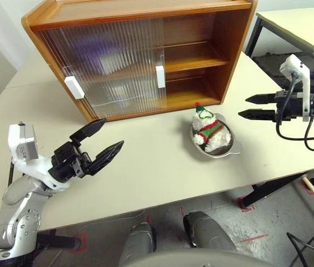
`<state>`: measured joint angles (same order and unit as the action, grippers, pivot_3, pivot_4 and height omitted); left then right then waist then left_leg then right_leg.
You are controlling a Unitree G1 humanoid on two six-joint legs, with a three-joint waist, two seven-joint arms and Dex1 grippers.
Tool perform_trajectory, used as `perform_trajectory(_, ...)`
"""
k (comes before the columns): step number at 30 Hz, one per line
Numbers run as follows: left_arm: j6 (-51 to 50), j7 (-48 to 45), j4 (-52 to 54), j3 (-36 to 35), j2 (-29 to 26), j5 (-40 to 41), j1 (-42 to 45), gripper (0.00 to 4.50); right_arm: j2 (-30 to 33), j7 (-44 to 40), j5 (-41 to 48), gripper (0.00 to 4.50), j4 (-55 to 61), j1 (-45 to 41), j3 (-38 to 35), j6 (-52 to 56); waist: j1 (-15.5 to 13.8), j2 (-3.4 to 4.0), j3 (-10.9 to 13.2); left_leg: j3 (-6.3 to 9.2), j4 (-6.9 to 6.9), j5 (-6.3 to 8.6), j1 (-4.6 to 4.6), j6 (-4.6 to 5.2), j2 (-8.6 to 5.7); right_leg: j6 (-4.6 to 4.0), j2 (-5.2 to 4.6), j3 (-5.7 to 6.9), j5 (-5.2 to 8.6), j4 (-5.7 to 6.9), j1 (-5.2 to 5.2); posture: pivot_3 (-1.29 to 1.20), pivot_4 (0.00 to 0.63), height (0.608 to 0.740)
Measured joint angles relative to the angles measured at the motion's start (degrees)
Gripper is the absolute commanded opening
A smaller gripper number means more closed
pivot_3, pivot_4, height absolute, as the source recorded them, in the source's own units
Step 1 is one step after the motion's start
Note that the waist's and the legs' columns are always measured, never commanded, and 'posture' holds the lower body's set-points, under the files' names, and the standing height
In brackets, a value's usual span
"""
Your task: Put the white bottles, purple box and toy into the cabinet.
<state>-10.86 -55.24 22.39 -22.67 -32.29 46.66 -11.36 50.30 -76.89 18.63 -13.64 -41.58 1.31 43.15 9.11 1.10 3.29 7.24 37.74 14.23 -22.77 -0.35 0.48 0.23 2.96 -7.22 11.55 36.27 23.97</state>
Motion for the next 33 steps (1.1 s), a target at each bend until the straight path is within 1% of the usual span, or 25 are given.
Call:
perform_trajectory(5, 0.2, -2.2, -1.0, 0.4, -0.7, -0.6, 0.1, 4.50, -2.3, 3.2, 4.2, 4.48, 7.6, 0.2, 0.0, 8.6, 0.3, -0.03, 0.1, 0.22, 0.03, 0.00, 0.09, -0.01, 0.08, 0.00, 0.14, 0.03, 0.01, -0.05, 0.01, -0.20, 0.091, 0.740)
perform_trajectory(7, 0.6, -3.0, -1.6, 0.5, -0.7, -1.2, 0.0, 4.50, -3.0, 5.5, 4.4, 4.48, 9.1, 0.3, 0.1, 11.7, 0.2, 0.01, 0.1, 0.29, 0.02, 0.02, 0.00, -0.03, 0.05, 0.00, 0.11, 0.02, 0.01, -0.06, 0.08, -0.19, 0.091, 0.740)
perform_trajectory(10, 1.1, -3.4, -2.3, 0.5, -0.7, -1.4, 0.2, 4.50, -4.5, 11.9, 3.4, 4.48, 11.7, 0.3, 1.0, 16.0, 0.1, 0.01, 0.1, 0.34, -0.02, 0.08, -0.12, -0.11, 0.06, -0.03, 0.10, 0.03, 0.05, -0.07, 0.20, -0.19, 0.089, 0.740)
perform_trajectory(13, 1.7, -3.7, -2.4, 0.5, -0.6, -1.5, 0.2, 4.50, -5.0, 14.3, 3.4, 4.48, 12.6, 0.3, 2.6, 18.4, 0.0, 0.01, 0.1, 0.34, -0.08, 0.17, -0.27, -0.08, 0.06, -0.06, 0.11, 0.03, 0.19, -0.07, 0.35, -0.18, 0.087, 0.740)
perform_trajectory(19, 2.6, -4.0, -3.0, 0.5, -0.5, -2.3, 0.1, 4.50, -5.7, 15.6, 4.0, 4.48, 13.7, 0.3, 4.8, 19.5, -0.4, 0.00, 0.1, 0.31, -0.21, 0.28, -0.31, 0.03, 0.07, -0.04, 0.12, 0.03, 0.46, -0.05, 0.40, -0.18, 0.086, 0.740)
perform_trajectory(28, 2.6, -2.6, -3.0, 0.6, -0.5, -2.7, 0.1, 4.50, -6.4, 17.4, 4.0, 4.48, 14.2, 1.3, 8.7, 21.3, -0.9, -0.01, 0.1, 0.31, -0.13, 0.29, -0.25, 0.04, 0.06, 0.00, 0.12, 0.03, 0.46, -0.02, 0.31, -0.18, 0.084, 0.740)
perform_trajectory(33, 2.5, -2.4, -3.0, 0.6, -0.7, -2.7, 0.3, 4.50, -7.1, 19.1, 4.0, 4.48, 15.0, 2.1, 9.2, 22.1, -1.0, -0.02, 0.1, 0.31, -0.09, 0.29, -0.22, 0.04, 0.08, -0.01, 0.13, 0.04, 0.44, 0.00, 0.30, -0.17, 0.079, 0.740)
